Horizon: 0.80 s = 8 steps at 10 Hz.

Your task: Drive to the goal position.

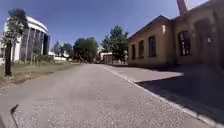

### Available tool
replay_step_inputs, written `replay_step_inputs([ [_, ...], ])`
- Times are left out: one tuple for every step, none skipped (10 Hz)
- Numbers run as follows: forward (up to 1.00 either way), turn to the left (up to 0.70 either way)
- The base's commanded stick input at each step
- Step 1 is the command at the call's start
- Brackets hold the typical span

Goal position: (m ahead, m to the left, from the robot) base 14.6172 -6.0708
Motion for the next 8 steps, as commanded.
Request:
replay_step_inputs([
  [0.70,0.00],
  [0.70,0.00],
  [0.70,0.00],
  [0.70,0.00],
  [0.70,0.00],
  [0.70,0.00],
  [0.70,0.00],
  [0.70,0.01],
])
